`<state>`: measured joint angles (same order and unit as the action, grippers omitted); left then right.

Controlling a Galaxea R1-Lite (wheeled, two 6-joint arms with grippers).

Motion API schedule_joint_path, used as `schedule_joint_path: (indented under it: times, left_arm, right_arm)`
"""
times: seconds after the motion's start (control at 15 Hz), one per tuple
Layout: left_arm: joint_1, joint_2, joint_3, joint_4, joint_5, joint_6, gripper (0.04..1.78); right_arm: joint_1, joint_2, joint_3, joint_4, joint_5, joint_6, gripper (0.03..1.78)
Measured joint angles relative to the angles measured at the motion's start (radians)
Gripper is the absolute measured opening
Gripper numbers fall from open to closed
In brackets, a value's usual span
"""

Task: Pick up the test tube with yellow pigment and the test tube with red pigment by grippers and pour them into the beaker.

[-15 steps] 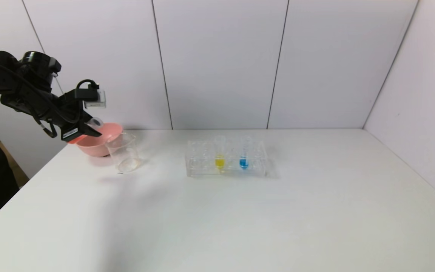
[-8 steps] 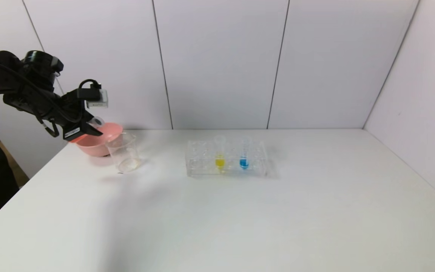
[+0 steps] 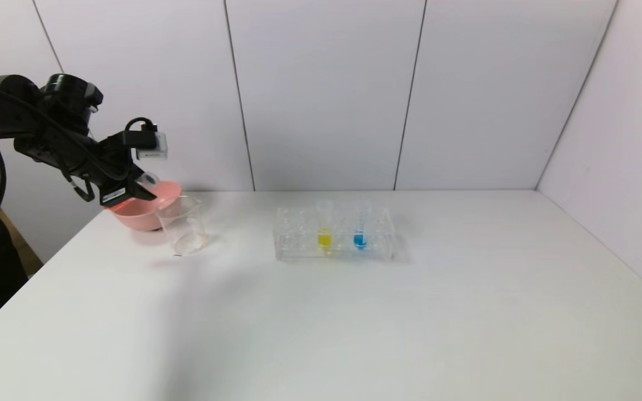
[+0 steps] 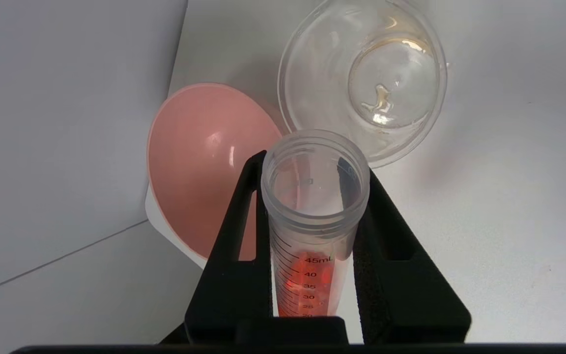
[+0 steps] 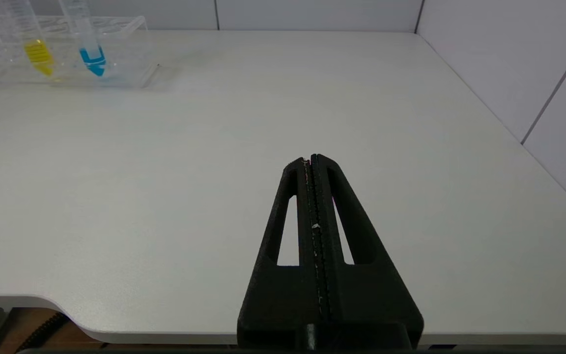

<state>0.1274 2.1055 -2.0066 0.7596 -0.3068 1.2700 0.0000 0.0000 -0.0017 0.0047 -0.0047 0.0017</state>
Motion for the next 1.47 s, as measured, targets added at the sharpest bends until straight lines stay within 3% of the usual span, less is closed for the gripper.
schedule_joint_path:
  times: [0.93,1.47]
  left_arm:
    - [-0.019,0.006,0.000,0.000,0.121,-0.013,0.47]
    - [-0.047,0.020,0.000,0.013,0.256,-0.007,0.47]
  right_arm:
    - [0.000,0.000,0.000,0.000,0.000,0.000,0.11]
    - [0.000,0.000,0.000,0.000,0.000,0.000,0.11]
